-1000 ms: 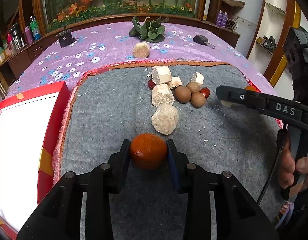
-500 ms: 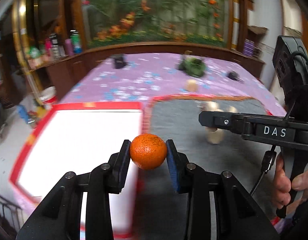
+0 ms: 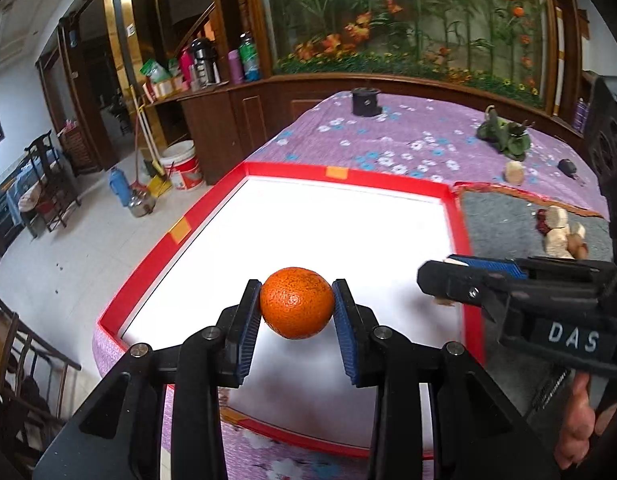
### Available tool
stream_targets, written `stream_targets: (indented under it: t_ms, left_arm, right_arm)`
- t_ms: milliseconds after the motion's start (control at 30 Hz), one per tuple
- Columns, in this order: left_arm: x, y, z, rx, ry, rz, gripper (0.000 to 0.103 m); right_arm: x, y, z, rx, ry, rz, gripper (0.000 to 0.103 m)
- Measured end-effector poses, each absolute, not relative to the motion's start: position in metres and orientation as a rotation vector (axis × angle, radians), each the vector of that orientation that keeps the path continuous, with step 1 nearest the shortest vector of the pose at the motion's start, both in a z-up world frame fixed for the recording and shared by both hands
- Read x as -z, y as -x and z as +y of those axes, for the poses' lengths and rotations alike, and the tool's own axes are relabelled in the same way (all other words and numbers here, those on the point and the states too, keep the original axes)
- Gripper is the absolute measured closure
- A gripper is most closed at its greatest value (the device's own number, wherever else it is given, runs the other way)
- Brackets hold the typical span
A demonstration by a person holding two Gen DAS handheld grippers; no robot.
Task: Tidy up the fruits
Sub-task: 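Carry both items to the white tray and open the left tool over it, then open the right tool to drop the block while both tools withdraw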
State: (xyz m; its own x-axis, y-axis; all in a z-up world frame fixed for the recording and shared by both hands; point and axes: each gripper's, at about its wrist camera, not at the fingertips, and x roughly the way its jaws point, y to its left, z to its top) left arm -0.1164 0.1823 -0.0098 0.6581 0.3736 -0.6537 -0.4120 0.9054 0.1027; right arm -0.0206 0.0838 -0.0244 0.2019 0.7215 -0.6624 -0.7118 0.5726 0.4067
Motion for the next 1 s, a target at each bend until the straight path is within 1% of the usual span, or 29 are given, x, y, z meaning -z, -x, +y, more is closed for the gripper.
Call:
stream_targets:
  t_ms: [67, 167, 200, 233, 267, 300, 367, 467, 533, 1000]
  left_arm:
    - [0.013, 0.118, 0.185, -0.457, 0.059, 0.735, 0.070]
    - [0.016, 0.118, 0.189, -0.480, 0.062, 0.744, 0.070]
    - [0.017, 0.118, 0.189, -0.492, 0.059, 0.749, 0.070]
    - [0.017, 0.118, 0.189, -0.501, 0.054, 0.754, 0.070]
    - [0.017, 0.118, 0.190, -0.503, 0.052, 0.754, 0.068]
    - [0.015, 0.119, 0.189, -0.510, 0.046, 0.750, 0.065]
    - [0.010, 0.121, 0.186, -0.538, 0.023, 0.726, 0.045]
    - [0.000, 0.125, 0.179, -0.555, -0.006, 0.685, 0.039]
    - [-0.004, 0.124, 0.176, -0.549, -0.012, 0.673, 0.037]
    - [-0.033, 0.127, 0.140, -0.510, -0.069, 0.618, 0.037]
  right_arm:
    - [0.025, 0.023, 0.083, -0.993, -0.005, 0.940, 0.073]
    - [0.026, 0.021, 0.086, -0.987, -0.003, 0.942, 0.073]
    - [0.024, 0.022, 0.084, -0.985, 0.002, 0.939, 0.071]
    - [0.023, 0.023, 0.083, -0.984, 0.002, 0.937, 0.062]
    - [0.021, 0.023, 0.081, -0.987, -0.008, 0.929, 0.058]
    - [0.019, 0.024, 0.078, -0.989, -0.017, 0.916, 0.055]
    - [0.014, 0.027, 0.073, -0.988, -0.023, 0.898, 0.055]
    - [0.005, 0.030, 0.063, -0.981, -0.036, 0.875, 0.054]
    - [0.000, 0.033, 0.057, -0.971, -0.034, 0.857, 0.050]
    - [-0.037, 0.039, 0.001, -0.950, -0.118, 0.778, 0.048]
